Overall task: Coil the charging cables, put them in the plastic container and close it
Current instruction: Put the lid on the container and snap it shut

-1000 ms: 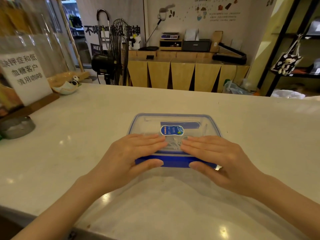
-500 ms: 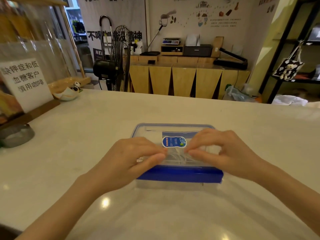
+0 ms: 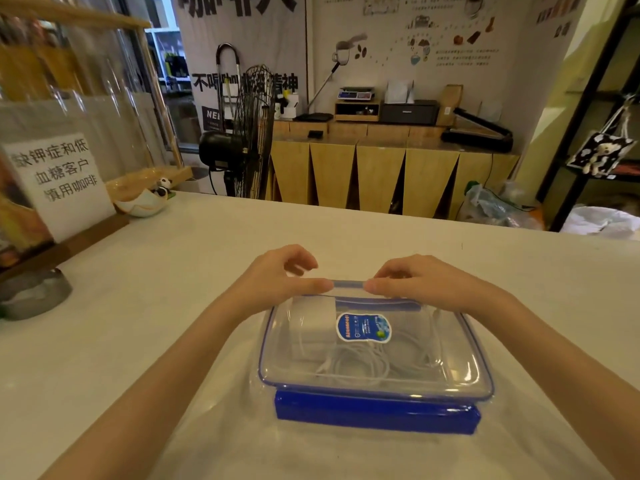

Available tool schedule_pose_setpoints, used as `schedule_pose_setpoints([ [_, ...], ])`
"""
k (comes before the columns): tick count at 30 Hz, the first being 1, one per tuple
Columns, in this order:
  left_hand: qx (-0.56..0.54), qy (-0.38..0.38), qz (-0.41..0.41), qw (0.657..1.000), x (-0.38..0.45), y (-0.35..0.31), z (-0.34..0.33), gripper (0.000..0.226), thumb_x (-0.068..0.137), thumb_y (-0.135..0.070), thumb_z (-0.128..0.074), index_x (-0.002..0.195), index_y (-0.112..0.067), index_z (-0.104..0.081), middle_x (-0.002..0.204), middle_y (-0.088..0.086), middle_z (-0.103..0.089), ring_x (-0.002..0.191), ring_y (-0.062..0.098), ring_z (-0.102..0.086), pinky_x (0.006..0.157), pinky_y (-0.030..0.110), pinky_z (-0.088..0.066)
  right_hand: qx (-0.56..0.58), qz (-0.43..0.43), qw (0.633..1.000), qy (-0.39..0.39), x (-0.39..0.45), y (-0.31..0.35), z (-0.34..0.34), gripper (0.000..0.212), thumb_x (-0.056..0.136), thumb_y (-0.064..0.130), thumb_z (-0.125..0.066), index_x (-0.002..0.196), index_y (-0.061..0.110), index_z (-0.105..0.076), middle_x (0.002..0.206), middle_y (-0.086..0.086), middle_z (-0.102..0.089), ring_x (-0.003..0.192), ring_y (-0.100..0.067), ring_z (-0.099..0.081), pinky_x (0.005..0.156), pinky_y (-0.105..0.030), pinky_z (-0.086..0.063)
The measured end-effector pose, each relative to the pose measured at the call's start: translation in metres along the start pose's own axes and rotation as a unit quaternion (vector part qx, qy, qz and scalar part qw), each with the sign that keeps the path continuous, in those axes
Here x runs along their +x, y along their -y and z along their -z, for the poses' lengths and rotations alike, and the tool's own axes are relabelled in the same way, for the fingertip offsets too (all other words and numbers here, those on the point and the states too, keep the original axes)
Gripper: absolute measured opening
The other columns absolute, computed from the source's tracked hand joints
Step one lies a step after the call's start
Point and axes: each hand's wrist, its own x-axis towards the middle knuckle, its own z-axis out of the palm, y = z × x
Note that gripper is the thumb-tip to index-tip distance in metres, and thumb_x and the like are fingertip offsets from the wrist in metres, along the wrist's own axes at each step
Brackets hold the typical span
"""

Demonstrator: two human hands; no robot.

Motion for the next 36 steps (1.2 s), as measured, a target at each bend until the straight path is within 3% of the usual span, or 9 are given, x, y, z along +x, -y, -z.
schedule_pose_setpoints([
  [3,-0.028,0.112,0.143,0.983,0.004,-0.001,-0.003,0.043,0.078,-0.047,-0.057,0.109,-0.017,-0.057,0.111,0.004,-0.060,0.099,0.021,-0.056,0.088,0.034,-0.044,-0.014,-0.048,0.998,0.045,0.003,-0.002,0.000,0.058,0.074,0.068,-0.041,0.095,0.019,-0.066,0.089,0.003,-0.065,0.084,-0.014,-0.060,0.072,-0.026,-0.049],
  [6,-0.042,0.116,0.171,0.978,0.007,-0.001,-0.003,0.039,0.078,-0.048,-0.056,0.098,-0.015,-0.064,0.105,0.008,-0.066,0.093,0.024,-0.061,0.088,0.036,-0.046,-0.005,-0.051,0.998,0.038,0.005,-0.003,-0.002,0.055,0.079,0.063,-0.042,0.089,0.016,-0.068,0.082,0.001,-0.067,0.075,-0.013,-0.059,0.062,-0.021,-0.046],
  [8,-0.065,0.103,0.160,0.980,0.005,0.001,-0.003,0.037,0.075,-0.047,-0.060,0.092,-0.015,-0.067,0.098,0.007,-0.069,0.090,0.024,-0.063,0.084,0.035,-0.048,-0.005,-0.029,0.999,0.012,0.004,-0.005,-0.002,0.059,0.077,0.064,-0.044,0.088,0.012,-0.069,0.080,-0.004,-0.068,0.070,-0.012,-0.057,0.060,-0.020,-0.043],
  [12,-0.142,0.048,0.114,0.982,0.003,0.002,-0.005,0.026,0.071,-0.033,-0.069,0.093,-0.018,-0.067,0.092,0.003,-0.069,0.086,0.019,-0.065,0.074,0.031,-0.053,0.027,0.001,0.999,-0.044,0.001,-0.004,-0.001,0.065,0.059,0.070,-0.047,0.095,0.019,-0.067,0.083,0.007,-0.065,0.076,-0.008,-0.058,0.060,-0.019,-0.044],
  [17,-0.187,0.023,0.071,0.979,0.000,0.000,-0.004,0.014,0.071,-0.023,-0.070,0.084,-0.021,-0.067,0.086,0.001,-0.070,0.079,0.014,-0.066,0.057,0.021,-0.055,0.060,0.034,0.996,-0.063,-0.001,-0.003,-0.001,0.053,0.061,0.064,-0.054,0.089,0.023,-0.070,0.082,0.008,-0.070,0.079,-0.011,-0.063,0.066,-0.030,-0.054],
  [21,-0.205,0.001,0.064,0.977,-0.001,0.000,-0.005,0.012,0.071,-0.021,-0.070,0.082,-0.019,-0.069,0.086,0.003,-0.071,0.081,0.016,-0.067,0.060,0.024,-0.055,0.054,0.034,0.995,-0.075,0.000,-0.002,-0.001,0.035,0.071,0.053,-0.060,0.087,0.024,-0.072,0.072,0.015,-0.068,0.071,-0.007,-0.063,0.054,-0.020,-0.049],
  [29,-0.194,-0.016,0.034,0.980,0.002,0.003,-0.005,0.006,0.070,-0.018,-0.072,0.075,-0.019,-0.071,0.083,0.004,-0.071,0.082,0.018,-0.066,0.066,0.028,-0.054,0.044,0.050,0.993,-0.102,-0.002,-0.002,-0.002,0.033,0.073,0.049,-0.063,0.084,0.021,-0.075,0.063,0.014,-0.069,0.062,-0.001,-0.062,0.047,-0.013,-0.044],
  [33,-0.149,-0.015,-0.011,0.989,0.000,0.004,-0.004,0.005,0.073,-0.018,-0.070,0.075,-0.023,-0.069,0.081,-0.003,-0.069,0.082,0.013,-0.064,0.064,0.019,-0.053,-0.016,0.054,0.991,-0.117,-0.009,0.004,-0.003,0.039,0.077,0.050,-0.058,0.100,0.020,-0.070,0.086,0.004,-0.072,0.078,-0.010,-0.064,0.069,-0.031,-0.056],
  [36,-0.004,-0.062,-0.113,0.992,-0.003,0.005,-0.003,0.016,0.076,-0.024,-0.067,0.091,-0.019,-0.068,0.088,-0.005,-0.068,0.083,0.009,-0.062,0.071,0.017,-0.051,-0.109,0.086,0.973,-0.186,-0.018,0.013,0.006,0.040,0.082,0.044,-0.056,0.117,0.025,-0.057,0.106,0.005,-0.067,0.092,-0.008,-0.058,0.083,-0.031,-0.051],
])
